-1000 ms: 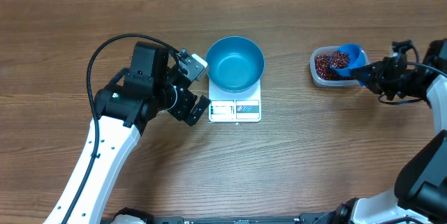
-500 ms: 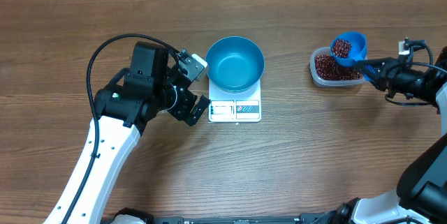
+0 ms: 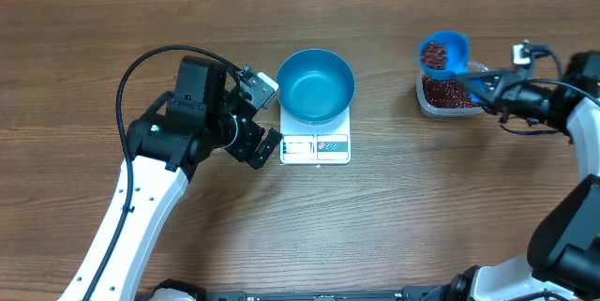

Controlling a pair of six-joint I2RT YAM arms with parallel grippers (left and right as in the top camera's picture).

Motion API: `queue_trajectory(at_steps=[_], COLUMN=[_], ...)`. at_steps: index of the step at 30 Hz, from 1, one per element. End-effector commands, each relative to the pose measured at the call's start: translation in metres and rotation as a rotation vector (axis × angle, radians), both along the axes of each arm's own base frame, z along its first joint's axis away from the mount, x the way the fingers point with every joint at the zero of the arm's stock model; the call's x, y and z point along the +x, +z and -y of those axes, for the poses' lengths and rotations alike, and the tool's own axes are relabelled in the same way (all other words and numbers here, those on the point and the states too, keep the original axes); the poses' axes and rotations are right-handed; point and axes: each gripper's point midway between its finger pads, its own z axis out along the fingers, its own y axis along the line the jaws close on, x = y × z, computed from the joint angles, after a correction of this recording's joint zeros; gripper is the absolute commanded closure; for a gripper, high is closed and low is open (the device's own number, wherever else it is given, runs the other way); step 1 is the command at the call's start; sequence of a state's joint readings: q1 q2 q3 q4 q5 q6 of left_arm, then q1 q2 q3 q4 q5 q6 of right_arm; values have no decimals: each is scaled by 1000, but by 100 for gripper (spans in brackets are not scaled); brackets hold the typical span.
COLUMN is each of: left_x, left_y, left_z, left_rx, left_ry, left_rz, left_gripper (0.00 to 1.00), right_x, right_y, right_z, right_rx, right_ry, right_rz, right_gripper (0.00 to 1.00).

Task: Scoop item into bowl and weigh 150g on scale
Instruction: 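Lift the filled blue scoop and carry it left toward the teal bowl, then tilt the scoop over the teal bowl to pour beans in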

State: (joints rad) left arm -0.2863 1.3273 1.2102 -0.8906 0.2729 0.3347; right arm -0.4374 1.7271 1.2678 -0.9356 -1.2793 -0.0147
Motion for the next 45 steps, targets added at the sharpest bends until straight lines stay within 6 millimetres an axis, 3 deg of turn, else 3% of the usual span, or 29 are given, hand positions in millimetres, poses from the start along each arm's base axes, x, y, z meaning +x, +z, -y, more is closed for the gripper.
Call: queue_trajectory(at_steps=[1, 11, 18, 22, 31, 36, 45], left_x=[-1, -1, -1, -1, -1, -1, -1], left_y=[-3, -3, -3, -3, -3, -3, -3], left_z=[3, 3, 3, 3, 3, 3, 3], left_rx=[-17, -17, -17, -17, -17, -17, -17], left_ry=[4, 4, 4, 4, 4, 4, 4], left_rz=[-19, -19, -19, -19, -19, -19, -19], left_gripper=[0, 0, 0, 1, 0, 0, 0], right_x=[-1, -8, -7, -9, -1, 12, 13], right_y=[5, -2, 20, 11, -6, -13, -4], right_z=[-26, -90, -138, -161, -189, -193, -206], right_rx=[24, -109, -388, -505, -768, -1039, -1320], right_ry=[75, 223, 296, 321, 313, 229, 177], right_rz=[21, -22, 88, 99, 200, 288, 443], right_gripper=[96, 96, 96, 96, 96, 96, 96])
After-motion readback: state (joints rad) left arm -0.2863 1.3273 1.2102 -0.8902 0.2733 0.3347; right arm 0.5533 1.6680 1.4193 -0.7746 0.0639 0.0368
